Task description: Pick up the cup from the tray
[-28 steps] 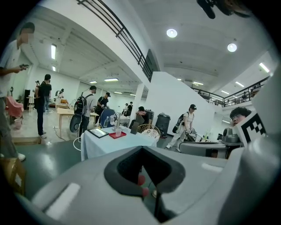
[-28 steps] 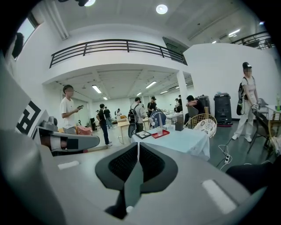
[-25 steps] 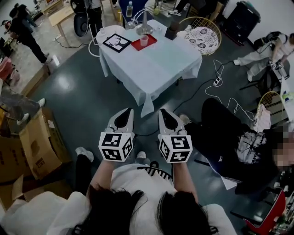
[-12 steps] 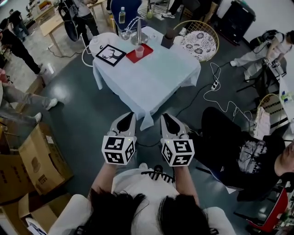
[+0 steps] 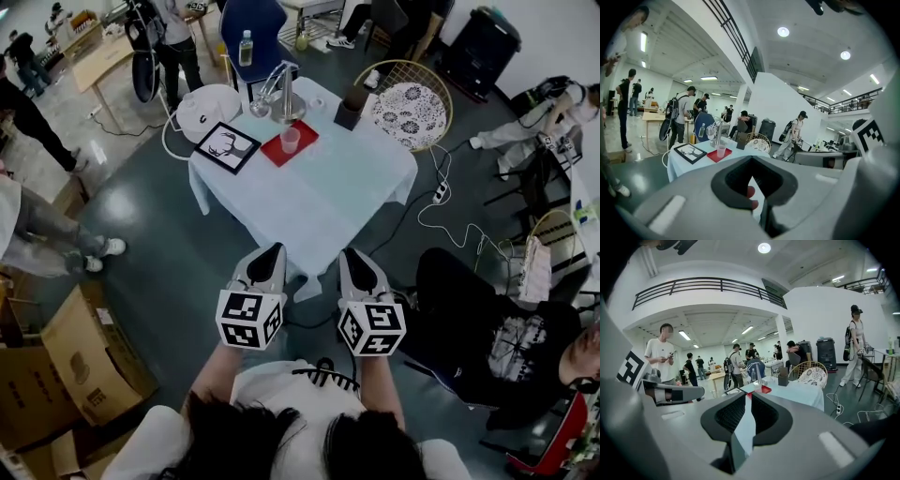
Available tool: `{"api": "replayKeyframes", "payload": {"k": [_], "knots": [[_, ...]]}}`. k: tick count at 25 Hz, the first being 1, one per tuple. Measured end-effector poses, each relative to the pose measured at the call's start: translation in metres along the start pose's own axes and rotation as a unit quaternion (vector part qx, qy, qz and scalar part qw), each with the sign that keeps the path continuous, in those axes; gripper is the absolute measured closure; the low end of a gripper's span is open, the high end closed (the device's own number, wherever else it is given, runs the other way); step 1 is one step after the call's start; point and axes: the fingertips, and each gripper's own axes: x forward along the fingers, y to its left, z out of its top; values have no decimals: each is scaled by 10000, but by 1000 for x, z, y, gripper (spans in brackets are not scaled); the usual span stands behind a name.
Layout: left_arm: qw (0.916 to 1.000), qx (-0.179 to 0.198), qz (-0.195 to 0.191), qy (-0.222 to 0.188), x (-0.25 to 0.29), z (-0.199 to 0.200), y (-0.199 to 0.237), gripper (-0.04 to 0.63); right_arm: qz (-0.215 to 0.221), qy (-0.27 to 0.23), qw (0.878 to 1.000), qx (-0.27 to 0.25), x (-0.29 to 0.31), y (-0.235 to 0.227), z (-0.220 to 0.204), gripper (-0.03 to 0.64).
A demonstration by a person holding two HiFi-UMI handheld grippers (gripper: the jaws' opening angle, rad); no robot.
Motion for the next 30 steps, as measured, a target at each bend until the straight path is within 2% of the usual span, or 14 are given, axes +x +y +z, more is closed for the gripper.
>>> {"api": "replayKeyframes", "payload": {"k": [11,16,19,22,25,28,30], "knots": [[9990,253,-375,33,49,40,44,595,-396,-180,9990,89,58,7,36,554],[9990,225,-370,62,59,46,66,595,-527,-188,9982,201,67,10,36,554],[9991,216,-351,30,63,50,72,595,-648,-165,9978,27,72,9,36,553],[9993,218,-315,-25,66,56,78,595,-570,-183,9978,-268,81,14,39,520],[9993,222,-283,-55,68,61,82,595,-326,-305,9989,-171,90,19,46,473],[9995,211,-225,-86,70,64,86,595,-76,-419,9989,-184,100,24,56,387],[9996,187,-189,-104,75,67,88,595,90,-523,9983,-226,106,25,64,355]]}}
